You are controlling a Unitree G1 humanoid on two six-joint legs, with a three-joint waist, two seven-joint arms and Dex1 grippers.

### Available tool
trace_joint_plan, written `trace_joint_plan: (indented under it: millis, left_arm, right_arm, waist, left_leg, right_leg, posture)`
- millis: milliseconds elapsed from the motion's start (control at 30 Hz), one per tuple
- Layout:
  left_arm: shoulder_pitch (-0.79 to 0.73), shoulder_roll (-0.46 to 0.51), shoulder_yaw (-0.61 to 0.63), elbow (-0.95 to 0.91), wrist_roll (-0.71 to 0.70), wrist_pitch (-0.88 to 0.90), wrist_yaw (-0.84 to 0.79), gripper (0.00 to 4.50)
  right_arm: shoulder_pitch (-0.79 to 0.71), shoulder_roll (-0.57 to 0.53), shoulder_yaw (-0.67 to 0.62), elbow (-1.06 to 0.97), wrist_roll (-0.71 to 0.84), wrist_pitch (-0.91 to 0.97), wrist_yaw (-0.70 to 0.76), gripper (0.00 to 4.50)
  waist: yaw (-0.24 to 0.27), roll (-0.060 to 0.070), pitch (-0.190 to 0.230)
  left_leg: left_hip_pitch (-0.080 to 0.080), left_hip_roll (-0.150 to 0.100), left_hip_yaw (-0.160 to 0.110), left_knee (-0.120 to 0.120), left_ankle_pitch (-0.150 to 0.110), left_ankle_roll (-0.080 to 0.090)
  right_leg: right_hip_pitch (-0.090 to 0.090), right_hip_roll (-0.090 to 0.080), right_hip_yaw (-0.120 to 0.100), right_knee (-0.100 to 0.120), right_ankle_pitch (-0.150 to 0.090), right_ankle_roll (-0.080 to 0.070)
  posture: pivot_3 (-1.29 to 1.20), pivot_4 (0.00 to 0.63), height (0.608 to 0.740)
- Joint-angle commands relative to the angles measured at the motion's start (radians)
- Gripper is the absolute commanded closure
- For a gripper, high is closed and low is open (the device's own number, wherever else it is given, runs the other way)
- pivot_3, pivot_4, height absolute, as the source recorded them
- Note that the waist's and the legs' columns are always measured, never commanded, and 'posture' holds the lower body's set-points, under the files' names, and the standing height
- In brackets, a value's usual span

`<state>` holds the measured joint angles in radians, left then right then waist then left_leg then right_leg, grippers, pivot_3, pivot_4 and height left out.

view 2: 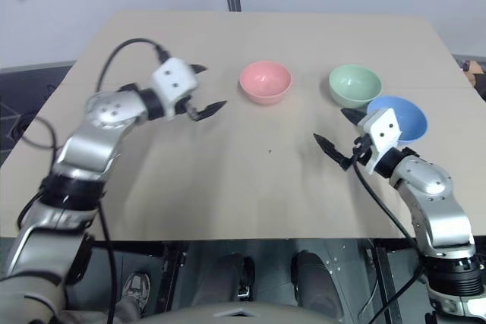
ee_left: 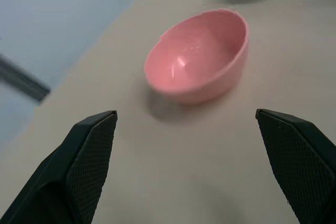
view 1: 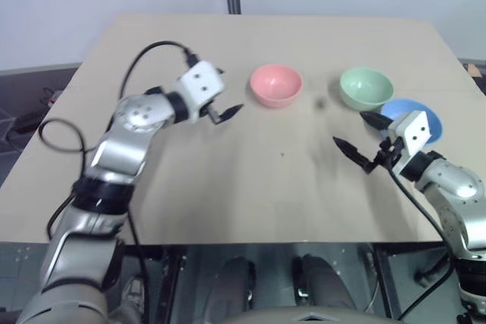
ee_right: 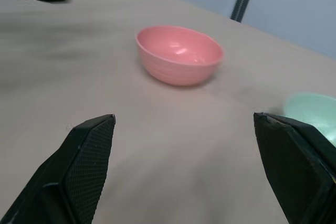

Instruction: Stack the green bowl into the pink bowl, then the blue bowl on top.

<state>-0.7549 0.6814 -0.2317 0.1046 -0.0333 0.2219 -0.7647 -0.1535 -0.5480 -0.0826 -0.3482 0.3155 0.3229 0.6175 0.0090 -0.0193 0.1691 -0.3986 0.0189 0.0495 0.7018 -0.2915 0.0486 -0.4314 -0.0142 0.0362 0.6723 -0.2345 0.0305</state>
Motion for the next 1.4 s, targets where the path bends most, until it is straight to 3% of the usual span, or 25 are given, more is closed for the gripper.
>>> trace_joint_plan:
  millis: [33,267,300,367,400,433,600,800,933,1133,1300,1400]
  left_arm:
    - [-0.12,-0.055,-0.114,0.2,0.125,-0.115,-0.061,0.0]
    - [-0.404,-0.232,-0.305,0.677,0.359,-0.377,-0.072,0.0]
    - [-0.451,-0.262,-0.328,0.751,0.393,-0.432,-0.05,0.41]
    - [-0.508,-0.29,-0.362,0.842,0.443,-0.529,-0.027,0.79]
    - [-0.522,-0.297,-0.36,0.868,0.447,-0.544,-0.027,1.32]
    - [-0.531,-0.301,-0.36,0.888,0.45,-0.558,-0.03,1.45]
    - [-0.586,-0.345,-0.363,1.023,0.5,-0.632,-0.009,3.26]
    - [-0.594,-0.339,-0.301,1.031,0.441,-0.738,-0.145,3.26]
    - [-0.544,-0.288,-0.227,0.924,0.304,-0.838,-0.366,3.26]
    - [-0.365,-0.179,-0.193,0.548,0.091,-0.826,-0.654,3.26]
    - [-0.344,-0.191,-0.173,0.527,0.17,-0.754,-0.527,3.26]
    - [-0.383,-0.207,-0.139,0.562,0.188,-0.659,-0.433,2.6]
  right_arm:
    - [-0.017,0.035,0.016,-0.029,-0.038,-0.011,-0.062,0.09]
    - [0.062,0.093,0.023,-0.11,-0.083,0.005,-0.154,0.09]
    - [0.095,0.097,0.011,-0.138,-0.083,0.01,-0.165,0.0]
    - [0.145,0.102,-0.001,-0.179,-0.089,0.016,-0.187,0.0]
    - [0.162,0.105,-0.002,-0.194,-0.091,0.016,-0.195,0.0]
    - [0.177,0.109,-0.004,-0.208,-0.094,0.017,-0.203,0.0]
    - [0.25,0.132,-0.017,-0.264,-0.104,0.021,-0.245,0.0]
    - [0.291,0.131,-0.038,-0.279,-0.102,0.012,-0.251,0.0]
    - [0.319,0.12,-0.071,-0.283,-0.092,0.005,-0.238,0.0]
    - [0.353,0.103,-0.12,-0.278,-0.084,-0.004,-0.213,0.0]
    - [0.352,0.112,-0.113,-0.282,-0.09,-0.004,-0.213,0.0]
    - [0.373,0.12,-0.107,-0.292,-0.099,-0.013,-0.216,0.0]
  waist:
    - [0.001,0.0,0.0]
    - [0.009,0.0,0.0]
    - [0.009,0.0,0.0]
    - [0.007,0.0,0.0]
    - [0.006,0.0,0.0]
    - [0.005,0.0,0.0]
    - [-0.002,0.0,0.0]
    - [0.0,-0.001,0.0]
    - [-0.002,0.0,0.0]
    - [-0.006,0.0,0.0]
    - [0.003,0.0,0.0]
    - [0.005,0.0,0.0]
  left_leg:
    - [-0.002,0.0,0.0,0.0,0.0,0.0]
    - [-0.018,-0.001,-0.002,0.002,0.0,0.0]
    - [-0.019,-0.002,-0.003,0.002,0.0,0.0]
    - [-0.019,-0.005,-0.003,0.002,0.0,0.0]
    - [-0.02,-0.006,-0.004,0.002,0.0,0.001]
    - [-0.019,-0.006,-0.004,0.002,-0.001,0.001]
    - [-0.018,-0.007,-0.005,0.002,-0.001,0.001]
    - [-0.018,-0.007,-0.004,0.003,-0.001,0.002]
    - [-0.018,-0.007,-0.004,0.003,-0.001,0.001]
    - [-0.016,-0.003,-0.003,0.003,0.0,0.001]
    - [-0.016,-0.003,-0.004,0.008,-0.002,0.005]
    - [-0.016,-0.003,-0.006,0.014,-0.003,0.006]
  right_leg:
    - [-0.001,0.0,0.0,-0.001,0.0,0.0]
    - [-0.014,-0.001,-0.005,-0.002,0.0,0.001]
    - [-0.015,-0.002,-0.005,-0.002,0.0,0.001]
    - [-0.014,-0.002,-0.006,-0.003,0.0,0.001]
    - [-0.014,-0.003,-0.006,-0.003,0.0,0.002]
    - [-0.014,-0.003,-0.005,-0.003,0.0,0.002]
    - [-0.014,-0.003,-0.005,-0.002,0.0,0.003]
    - [-0.014,-0.003,-0.004,0.001,0.0,0.003]
    - [-0.014,-0.003,-0.004,0.002,0.0,0.003]
    - [-0.014,-0.003,-0.002,0.004,0.0,0.003]
    - [-0.013,-0.002,-0.003,0.006,0.0,0.003]
    - [-0.01,-0.001,-0.005,0.007,0.0,0.003]
  posture:
    - [0.0,0.15,0.74]
    - [0.0,0.15,0.74]
    - [0.0,0.15,0.74]
    - [0.0,0.15,0.74]
    - [0.0,0.15,0.74]
    - [0.0,0.15,0.74]
    - [0.0,0.15,0.74]
    - [0.0,0.15,0.74]
    - [0.0,0.15,0.74]
    - [0.0,0.15,0.74]
    - [0.0,0.15,0.74]
    - [0.0,0.15,0.74]
